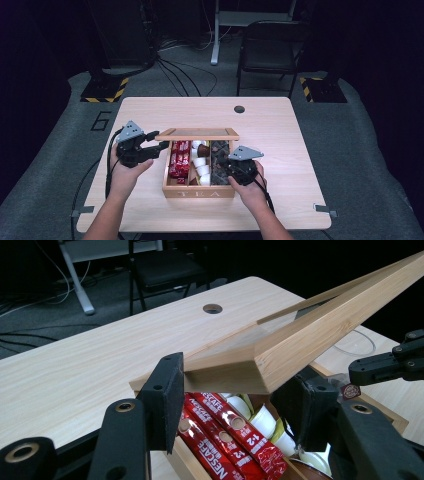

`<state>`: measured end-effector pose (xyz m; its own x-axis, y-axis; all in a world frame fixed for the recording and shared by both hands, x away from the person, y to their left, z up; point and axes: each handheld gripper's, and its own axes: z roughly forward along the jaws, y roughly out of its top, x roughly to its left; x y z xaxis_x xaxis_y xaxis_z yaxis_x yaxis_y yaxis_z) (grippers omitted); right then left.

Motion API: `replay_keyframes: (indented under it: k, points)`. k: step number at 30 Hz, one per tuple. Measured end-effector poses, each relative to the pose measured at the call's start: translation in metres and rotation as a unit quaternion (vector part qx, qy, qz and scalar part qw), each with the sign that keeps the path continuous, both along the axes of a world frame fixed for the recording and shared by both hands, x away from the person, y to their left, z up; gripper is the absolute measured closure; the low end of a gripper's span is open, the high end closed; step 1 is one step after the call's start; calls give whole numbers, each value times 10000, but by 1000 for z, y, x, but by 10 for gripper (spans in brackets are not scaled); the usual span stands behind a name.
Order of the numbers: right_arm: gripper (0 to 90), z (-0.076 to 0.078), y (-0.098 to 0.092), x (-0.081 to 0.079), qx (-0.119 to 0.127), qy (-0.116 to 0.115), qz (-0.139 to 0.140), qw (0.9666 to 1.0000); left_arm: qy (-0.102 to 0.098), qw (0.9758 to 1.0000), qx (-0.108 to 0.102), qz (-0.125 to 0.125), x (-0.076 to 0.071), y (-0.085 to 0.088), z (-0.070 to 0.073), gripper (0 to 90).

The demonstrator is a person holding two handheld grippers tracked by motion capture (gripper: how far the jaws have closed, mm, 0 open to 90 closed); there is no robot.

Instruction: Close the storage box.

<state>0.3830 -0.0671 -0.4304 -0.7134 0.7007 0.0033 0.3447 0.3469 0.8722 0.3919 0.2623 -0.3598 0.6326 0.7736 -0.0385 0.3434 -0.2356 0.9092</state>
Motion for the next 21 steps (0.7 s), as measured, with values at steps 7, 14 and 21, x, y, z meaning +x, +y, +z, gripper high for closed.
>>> replay_keyframes:
  k: [7, 14, 21]
  points:
    - [900, 3, -2, -2, -11, -25, 16, 10000, -12, 10000, -11, 12, 0, 0, 0, 471]
    - [900, 9, -6, -5, -33, -113, -2, 9999, -5, 10000, -16, 17, 0, 0, 0, 470]
    - [900, 18, -12, -7, -29, -170, -14, 9998, -3, 10000, -21, 20, 0, 0, 0, 470]
